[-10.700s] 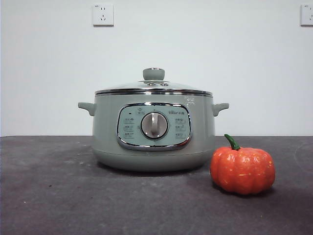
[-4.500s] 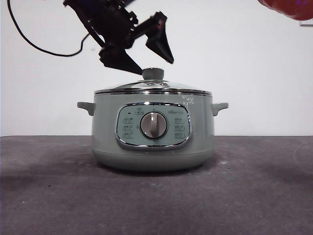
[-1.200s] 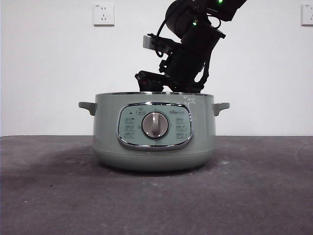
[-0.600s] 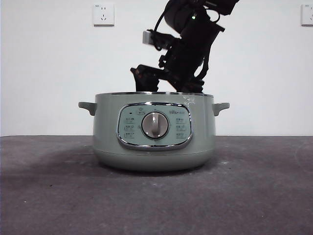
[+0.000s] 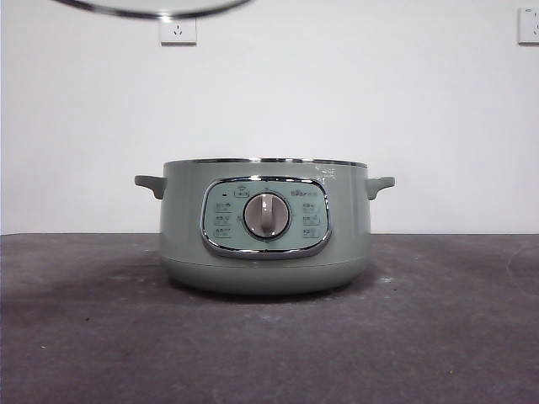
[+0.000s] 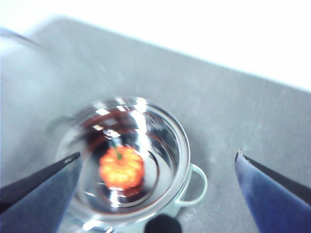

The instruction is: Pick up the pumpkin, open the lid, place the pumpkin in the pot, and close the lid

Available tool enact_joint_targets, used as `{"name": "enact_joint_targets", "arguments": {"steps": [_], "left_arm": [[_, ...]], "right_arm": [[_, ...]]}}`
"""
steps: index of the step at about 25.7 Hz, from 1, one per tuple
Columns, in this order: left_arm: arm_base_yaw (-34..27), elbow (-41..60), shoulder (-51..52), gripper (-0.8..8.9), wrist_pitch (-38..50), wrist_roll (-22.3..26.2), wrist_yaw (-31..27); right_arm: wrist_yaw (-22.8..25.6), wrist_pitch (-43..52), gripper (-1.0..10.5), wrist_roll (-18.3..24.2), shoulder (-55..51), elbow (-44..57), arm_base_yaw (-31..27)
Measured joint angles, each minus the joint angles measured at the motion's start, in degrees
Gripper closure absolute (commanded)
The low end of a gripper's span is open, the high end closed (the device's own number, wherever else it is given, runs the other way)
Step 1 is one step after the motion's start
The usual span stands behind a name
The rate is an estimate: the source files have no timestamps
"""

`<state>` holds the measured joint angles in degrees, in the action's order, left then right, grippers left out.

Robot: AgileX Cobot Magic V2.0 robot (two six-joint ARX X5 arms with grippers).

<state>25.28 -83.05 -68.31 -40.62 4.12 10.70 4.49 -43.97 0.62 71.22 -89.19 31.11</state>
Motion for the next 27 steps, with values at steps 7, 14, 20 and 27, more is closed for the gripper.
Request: {"name": "enact_joint_targets", "arguments": {"steps": [7,14,20,27], "left_arm": [[1.07,0.0,-11.5,8.22,8.74,0.0,-0.04],[2.36,0.0,-20.37,8.22,16.94,0.0,0.0],[3.41,0.0,-26.18,8.22,21.75,0.02,-0.09],[3.56,0.0,-30.25,8.22,24.76,0.02,-0.11]], "right_arm": [[0.0,-6.25,3.5,-1.92,-12.15,-0.07,1.79],[-1.62,-9.81,3.5,-2.93,-16.59,-0.07,2.32],[-2.99,-12.61,3.5,-3.28,-17.09,-0.07,2.32],[-2.99,-13.09,3.5,-3.26,-16.72,-0.07,2.32]]}}
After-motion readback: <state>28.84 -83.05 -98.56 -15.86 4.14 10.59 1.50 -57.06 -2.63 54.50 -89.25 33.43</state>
